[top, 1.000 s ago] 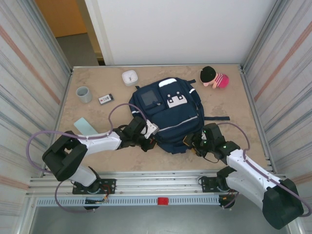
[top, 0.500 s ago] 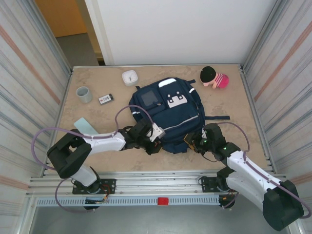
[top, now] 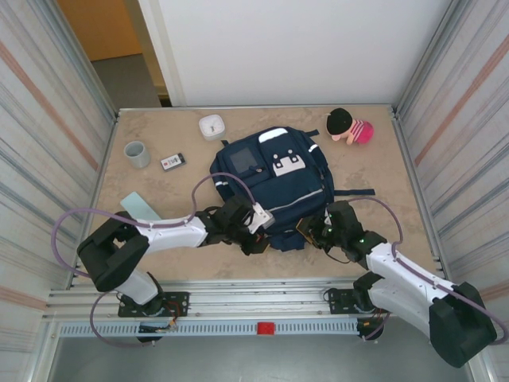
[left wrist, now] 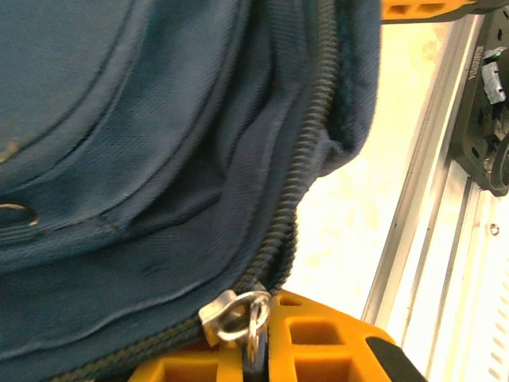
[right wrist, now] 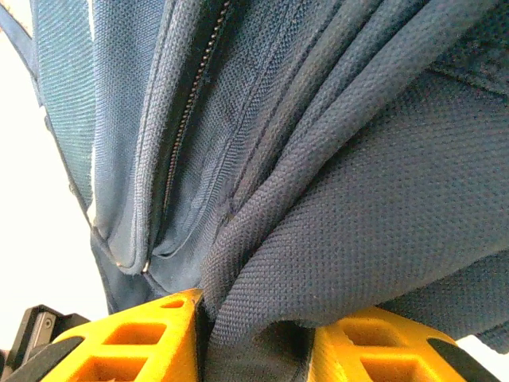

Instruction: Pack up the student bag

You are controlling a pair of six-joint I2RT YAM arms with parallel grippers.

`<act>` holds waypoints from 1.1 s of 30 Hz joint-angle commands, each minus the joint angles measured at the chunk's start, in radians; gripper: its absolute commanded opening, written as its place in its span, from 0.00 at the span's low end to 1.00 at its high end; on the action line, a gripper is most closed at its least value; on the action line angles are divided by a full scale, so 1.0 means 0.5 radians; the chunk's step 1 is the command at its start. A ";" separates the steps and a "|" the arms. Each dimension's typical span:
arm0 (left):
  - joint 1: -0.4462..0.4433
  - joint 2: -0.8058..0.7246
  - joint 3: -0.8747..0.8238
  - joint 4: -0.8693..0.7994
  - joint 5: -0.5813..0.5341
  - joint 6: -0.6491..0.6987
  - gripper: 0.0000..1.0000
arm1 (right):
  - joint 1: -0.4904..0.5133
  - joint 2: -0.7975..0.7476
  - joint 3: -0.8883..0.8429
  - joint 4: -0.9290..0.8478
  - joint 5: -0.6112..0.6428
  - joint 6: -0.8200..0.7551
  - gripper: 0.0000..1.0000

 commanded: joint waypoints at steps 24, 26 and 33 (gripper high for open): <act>-0.129 -0.698 -0.163 0.066 -0.665 0.098 0.72 | -0.521 0.108 0.928 -1.302 0.059 -1.215 0.71; -0.068 -0.800 -0.190 -0.015 -0.794 -0.033 0.75 | -0.451 0.075 1.016 -1.400 0.131 -1.205 0.71; 0.323 -1.007 -0.316 -0.125 -0.730 -0.678 0.76 | 0.251 0.095 1.233 -1.540 0.508 -0.891 0.65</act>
